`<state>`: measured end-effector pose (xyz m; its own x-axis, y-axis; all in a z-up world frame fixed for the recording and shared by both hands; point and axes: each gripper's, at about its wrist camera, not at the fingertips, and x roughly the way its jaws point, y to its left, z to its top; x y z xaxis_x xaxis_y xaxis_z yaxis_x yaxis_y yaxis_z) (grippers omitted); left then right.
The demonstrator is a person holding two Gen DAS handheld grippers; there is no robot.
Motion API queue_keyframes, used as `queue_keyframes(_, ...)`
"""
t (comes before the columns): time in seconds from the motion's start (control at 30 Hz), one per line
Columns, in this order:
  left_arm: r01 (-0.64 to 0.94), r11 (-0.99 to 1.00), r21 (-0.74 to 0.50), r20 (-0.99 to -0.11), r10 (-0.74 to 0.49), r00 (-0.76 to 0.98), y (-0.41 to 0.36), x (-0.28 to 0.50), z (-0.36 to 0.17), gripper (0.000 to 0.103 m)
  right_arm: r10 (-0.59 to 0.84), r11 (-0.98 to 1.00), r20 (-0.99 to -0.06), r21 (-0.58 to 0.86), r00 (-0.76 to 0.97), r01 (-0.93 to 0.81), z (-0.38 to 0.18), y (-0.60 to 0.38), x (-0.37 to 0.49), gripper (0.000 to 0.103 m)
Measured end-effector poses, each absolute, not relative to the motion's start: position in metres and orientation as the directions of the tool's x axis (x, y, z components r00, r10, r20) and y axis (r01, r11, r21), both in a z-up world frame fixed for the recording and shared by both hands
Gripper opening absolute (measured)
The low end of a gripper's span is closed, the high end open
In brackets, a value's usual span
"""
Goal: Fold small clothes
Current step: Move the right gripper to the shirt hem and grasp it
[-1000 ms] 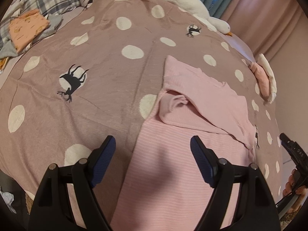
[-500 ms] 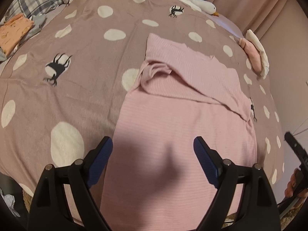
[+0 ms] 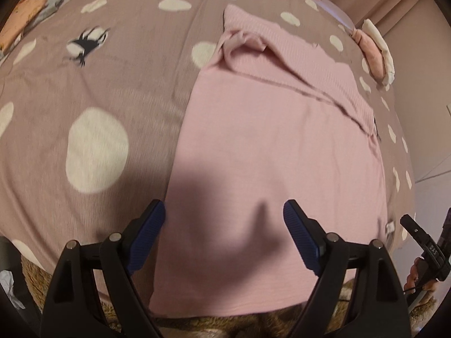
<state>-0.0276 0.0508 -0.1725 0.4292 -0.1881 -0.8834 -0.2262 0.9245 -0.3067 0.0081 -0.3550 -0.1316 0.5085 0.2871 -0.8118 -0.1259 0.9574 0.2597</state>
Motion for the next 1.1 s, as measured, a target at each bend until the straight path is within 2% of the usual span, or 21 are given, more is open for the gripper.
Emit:
queue_keyframes(0.23,-0.23,0.907,-0.353,-0.872,-0.23,0.432,0.063,-0.046,-0.177,0.085,0.309,0.948,-0.849,0.31,0.428,-0.068,-0.155,-0.366,-0.012,0.078)
queue_keyframes(0.37,-0.23,0.9,-0.37,-0.876,-0.255,0.409,0.066,-0.055,-0.18,0.085,0.309,0.951,-0.87,0.297,0.385,-0.091,-0.16,-0.361,-0.019,0.067)
queue_keyframes(0.5,-0.216,0.906,-0.364,-0.886,-0.264,0.382,0.065,-0.064,-0.181,0.085,0.329,0.944,-0.873,0.31,0.359,-0.111,-0.163,-0.356,-0.026,0.066)
queue_keyframes(0.57,-0.222,0.903,-0.369,-0.891,-0.275,0.361,0.065,-0.067,-0.184,0.084,0.337,0.942,-0.879,0.312,0.339,-0.127,-0.165,-0.353,-0.027,0.058)
queue_keyframes(0.63,-0.212,0.901,-0.378,-0.894,-0.296,0.336,0.063,-0.07,-0.186,0.082,0.347,0.938,-0.884,0.324,0.314,-0.127,-0.17,-0.351,-0.028,0.055)
queue_keyframes(0.83,-0.184,0.902,-0.391,-0.896,-0.327,0.3,0.056,-0.072,-0.188,0.062,0.353,0.935,-0.892,0.325,0.282,-0.141,-0.178,-0.348,-0.027,0.039)
queue_keyframes(0.93,-0.174,0.889,-0.424,-0.883,-0.363,0.297,0.055,-0.071,-0.187,0.045,0.368,0.929,-0.889,0.339,0.272,-0.149,-0.176,-0.348,-0.024,0.023)
queue_keyframes(0.97,-0.173,0.882,-0.438,-0.877,-0.377,0.298,0.056,-0.071,-0.187,0.035,0.392,0.919,-0.881,0.364,0.263,-0.15,-0.176,-0.348,-0.022,0.02)
queue_keyframes(1.03,-0.175,0.873,-0.456,-0.869,-0.393,0.302,0.057,-0.071,-0.187,0.019,0.424,0.905,-0.867,0.399,0.261,-0.147,-0.174,-0.346,-0.018,0.018)
queue_keyframes(1.1,-0.185,0.864,-0.468,-0.862,-0.4,0.311,0.058,-0.07,-0.187,0.013,0.458,0.889,-0.847,0.431,0.27,-0.155,-0.17,-0.345,-0.016,0.017)
